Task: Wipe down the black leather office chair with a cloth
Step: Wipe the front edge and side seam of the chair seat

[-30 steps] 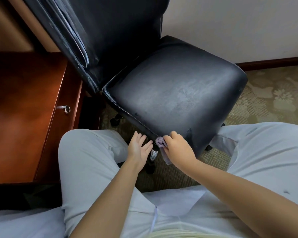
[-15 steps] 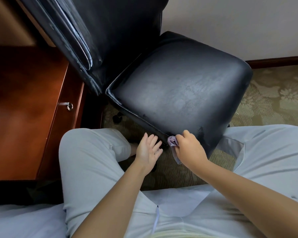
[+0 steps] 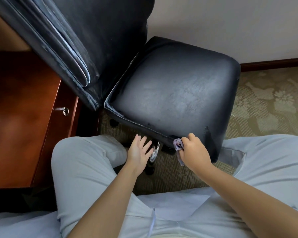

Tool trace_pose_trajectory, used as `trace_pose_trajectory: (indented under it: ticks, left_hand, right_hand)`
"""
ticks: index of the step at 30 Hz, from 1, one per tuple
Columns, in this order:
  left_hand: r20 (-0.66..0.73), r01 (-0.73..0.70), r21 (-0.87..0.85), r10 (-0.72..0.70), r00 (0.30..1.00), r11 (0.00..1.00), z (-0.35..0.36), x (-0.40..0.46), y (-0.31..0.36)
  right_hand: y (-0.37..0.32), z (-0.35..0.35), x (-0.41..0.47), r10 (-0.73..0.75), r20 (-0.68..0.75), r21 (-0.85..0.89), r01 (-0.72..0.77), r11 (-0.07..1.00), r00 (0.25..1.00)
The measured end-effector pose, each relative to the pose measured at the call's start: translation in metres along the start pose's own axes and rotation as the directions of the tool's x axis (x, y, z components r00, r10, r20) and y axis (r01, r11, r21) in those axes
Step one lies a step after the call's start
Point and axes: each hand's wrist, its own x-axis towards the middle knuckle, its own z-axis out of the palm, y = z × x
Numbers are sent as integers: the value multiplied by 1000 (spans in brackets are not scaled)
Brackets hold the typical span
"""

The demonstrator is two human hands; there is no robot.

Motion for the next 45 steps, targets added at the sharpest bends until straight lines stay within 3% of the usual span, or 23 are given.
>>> trace_pose_trajectory:
  ticks: [8,14,21,26,31,34,39,45]
  left_hand:
    - [42,21,51,-23,999,998,2,5,-5]
    - [24,-4,52,3,1000,999,-5,6,3]
    - [58,-15,118,8,998,993,-2,8,-5]
    - [73,-13,104,5,997,994,2,4,-4]
    - [87,-3,91,-5,996,996,8,-1,-6]
    - [97,-1,93,-8,995,996,16,-6,-10]
    - [49,-34,55,31,998,998,27,-4,-22]
    - [-15,-80,-149,79,997,986,42,5,-31]
  right_hand:
    - [-43,18,33,-38,-79,75,44,996,996]
    - [0,7,14,-140,-85,-50,137,989,986]
    - [-5,13,21,-176,-142,-19,175,984,974]
    - [-20,20,32,-195,-106,-94,185,978,975]
    - [28,6,2,-279,4,-189,274,943,960]
    - [38,4,-2,-245,24,-173,246,954,969]
    - [37,3,0,-47,-120,80,57,995,992]
    - [33,-2,-2,45,-118,162,-25,986,992]
